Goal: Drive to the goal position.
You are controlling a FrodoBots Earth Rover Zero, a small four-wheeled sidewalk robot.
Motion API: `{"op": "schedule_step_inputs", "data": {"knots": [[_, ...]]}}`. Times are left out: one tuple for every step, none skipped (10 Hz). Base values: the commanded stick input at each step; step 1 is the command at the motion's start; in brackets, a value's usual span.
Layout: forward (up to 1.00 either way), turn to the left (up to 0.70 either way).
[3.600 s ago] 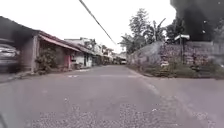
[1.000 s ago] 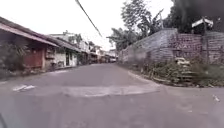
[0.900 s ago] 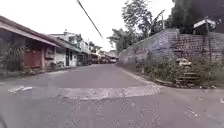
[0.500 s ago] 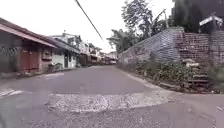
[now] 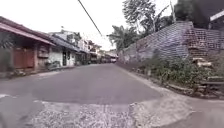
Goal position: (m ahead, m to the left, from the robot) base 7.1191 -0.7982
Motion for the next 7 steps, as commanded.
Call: {"op": "schedule_step_inputs", "data": {"knots": [[1.00,0.00],[1.00,0.01],[1.00,0.02],[1.00,0.02],[1.00,0.00],[1.00,0.00],[1.00,0.02]]}}
